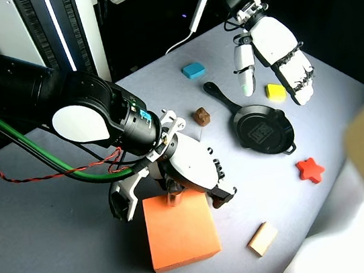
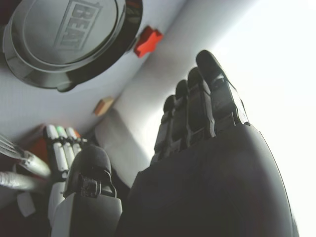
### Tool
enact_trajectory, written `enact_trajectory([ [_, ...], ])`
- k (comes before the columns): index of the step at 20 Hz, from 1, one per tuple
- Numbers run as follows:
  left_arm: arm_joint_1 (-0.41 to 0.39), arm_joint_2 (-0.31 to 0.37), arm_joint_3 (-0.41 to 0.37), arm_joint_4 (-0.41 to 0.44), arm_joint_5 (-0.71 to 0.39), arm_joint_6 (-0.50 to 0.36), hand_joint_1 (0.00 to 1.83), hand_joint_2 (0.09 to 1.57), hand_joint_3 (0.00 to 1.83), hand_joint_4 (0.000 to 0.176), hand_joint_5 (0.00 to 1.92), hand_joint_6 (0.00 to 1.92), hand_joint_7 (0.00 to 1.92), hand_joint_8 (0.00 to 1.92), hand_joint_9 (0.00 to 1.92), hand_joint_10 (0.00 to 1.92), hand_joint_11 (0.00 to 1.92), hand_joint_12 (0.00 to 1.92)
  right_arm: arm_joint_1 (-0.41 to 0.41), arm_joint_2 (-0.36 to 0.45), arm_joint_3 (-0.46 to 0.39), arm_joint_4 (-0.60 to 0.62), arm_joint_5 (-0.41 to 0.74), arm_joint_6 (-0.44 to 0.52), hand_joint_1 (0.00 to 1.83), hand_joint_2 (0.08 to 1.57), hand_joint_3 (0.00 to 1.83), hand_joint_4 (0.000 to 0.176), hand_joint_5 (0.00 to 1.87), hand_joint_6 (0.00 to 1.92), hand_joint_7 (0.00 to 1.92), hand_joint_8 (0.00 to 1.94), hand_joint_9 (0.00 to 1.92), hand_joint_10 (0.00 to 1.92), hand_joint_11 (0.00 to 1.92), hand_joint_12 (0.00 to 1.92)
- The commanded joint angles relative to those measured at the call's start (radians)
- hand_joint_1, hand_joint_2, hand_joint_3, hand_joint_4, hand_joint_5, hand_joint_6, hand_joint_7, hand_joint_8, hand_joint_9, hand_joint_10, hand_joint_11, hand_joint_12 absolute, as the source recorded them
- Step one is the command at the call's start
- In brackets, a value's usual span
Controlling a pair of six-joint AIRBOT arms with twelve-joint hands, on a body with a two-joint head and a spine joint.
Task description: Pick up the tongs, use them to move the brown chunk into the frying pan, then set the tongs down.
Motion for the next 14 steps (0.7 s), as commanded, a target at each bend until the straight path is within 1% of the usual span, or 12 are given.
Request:
enact_trajectory([
  [1, -0.002, 0.004, 0.006, 0.047, -0.096, 0.001, 0.00, 1.27, 0.00, 0.000, 0.05, 0.01, 0.12, 0.00, 0.15, 0.01, 0.00, 0.76, 0.003, 0.005, -0.004, -0.013, 0.063, -0.002, 1.15, 1.05, 0.05, 0.000, 0.68, 0.14, 0.74, 0.03, 0.50, 0.42, 0.00, 1.54],
  [2, -0.001, 0.004, 0.006, 0.047, -0.096, 0.001, 0.00, 1.26, 0.00, 0.000, 0.02, 0.00, 0.11, 0.00, 0.14, 0.01, 0.00, 0.78, 0.003, 0.003, -0.005, -0.013, 0.063, -0.002, 1.15, 1.06, 0.05, 0.000, 0.72, 0.16, 0.78, 0.04, 0.52, 0.47, 0.00, 1.58],
  [3, -0.001, 0.004, 0.006, 0.047, -0.096, 0.001, 0.00, 1.27, 0.00, 0.000, 0.03, 0.00, 0.11, 0.00, 0.14, 0.00, 0.00, 0.75, 0.003, 0.001, -0.005, -0.013, 0.066, -0.003, 1.14, 1.07, 0.05, 0.000, 0.77, 0.19, 0.85, 0.05, 0.55, 0.58, 0.05, 1.61],
  [4, 0.000, 0.004, 0.006, 0.047, -0.096, 0.001, 0.00, 1.27, 0.00, 0.000, 0.03, 0.00, 0.11, 0.00, 0.14, 0.00, 0.00, 0.75, 0.003, 0.000, -0.005, -0.013, 0.067, -0.003, 1.14, 1.07, 0.05, 0.000, 0.77, 0.19, 0.85, 0.05, 0.55, 0.58, 0.05, 1.61],
  [7, 0.000, 0.004, 0.007, 0.047, -0.096, 0.001, 0.00, 1.28, 0.00, 0.000, 0.04, 0.01, 0.14, 0.01, 0.16, 0.01, 0.00, 0.72, 0.004, -0.004, -0.005, -0.013, 0.068, -0.005, 1.12, 1.10, 0.06, 0.000, 0.86, 0.23, 0.94, 0.07, 0.61, 0.63, 0.15, 1.58],
  [8, 0.000, 0.004, 0.007, 0.047, -0.096, 0.001, 0.00, 1.27, 0.00, 0.000, 0.03, 0.00, 0.12, 0.00, 0.14, 0.00, 0.00, 0.75, 0.005, -0.004, -0.006, -0.013, 0.068, -0.005, 1.12, 1.16, 0.03, 0.000, 0.83, 1.00, 0.98, 0.08, 0.62, 0.67, 0.20, 1.59],
  [9, 0.000, 0.004, 0.007, 0.047, -0.096, 0.001, 0.00, 1.28, 0.00, 0.000, 0.04, 0.01, 0.13, 0.00, 0.15, 0.00, 0.00, 0.79, 0.005, -0.004, -0.006, -0.013, 0.068, -0.005, 1.11, 1.20, 0.02, 0.000, 0.80, 1.21, 1.01, 0.09, 0.64, 0.70, 0.23, 1.61],
  [10, 0.000, 0.004, 0.006, 0.047, -0.096, 0.001, 0.00, 1.28, 0.00, 0.000, 0.04, 0.00, 0.12, 0.00, 0.15, 0.00, 0.00, 0.81, 0.007, -0.004, -0.006, -0.013, 0.068, -0.005, 1.10, 1.22, 0.00, 0.000, 0.78, 1.28, 1.02, 0.09, 0.65, 0.74, 0.25, 1.63],
  [11, 0.000, 0.004, 0.006, 0.047, -0.096, 0.001, 0.00, 1.28, 0.00, 0.000, 0.04, 0.00, 0.12, 0.00, 0.15, 0.00, 0.00, 0.81, 0.010, -0.003, -0.006, -0.013, 0.068, -0.005, 1.10, 1.22, 0.00, 0.000, 0.78, 1.28, 1.02, 0.09, 0.65, 0.74, 0.25, 1.63],
  [12, 0.000, 0.004, 0.006, 0.047, -0.096, 0.001, 0.00, 1.28, 0.00, 0.000, 0.01, 0.01, 0.09, 0.01, 0.12, 0.01, 0.00, 0.66, 0.015, -0.002, -0.006, -0.013, 0.068, -0.005, 1.10, 1.21, 0.00, 0.000, 0.79, 1.26, 1.04, 0.08, 0.67, 0.74, 0.28, 1.60],
  [14, 0.000, 0.004, 0.006, 0.047, -0.096, 0.001, 0.00, 1.27, 0.00, 0.000, 0.04, 0.01, 0.12, 0.01, 0.15, 0.01, 0.00, 0.77, 0.027, 0.003, -0.007, -0.013, 0.067, -0.005, 1.10, 1.22, 0.00, 0.000, 0.78, 1.28, 1.02, 0.07, 0.67, 0.74, 0.29, 1.59],
])
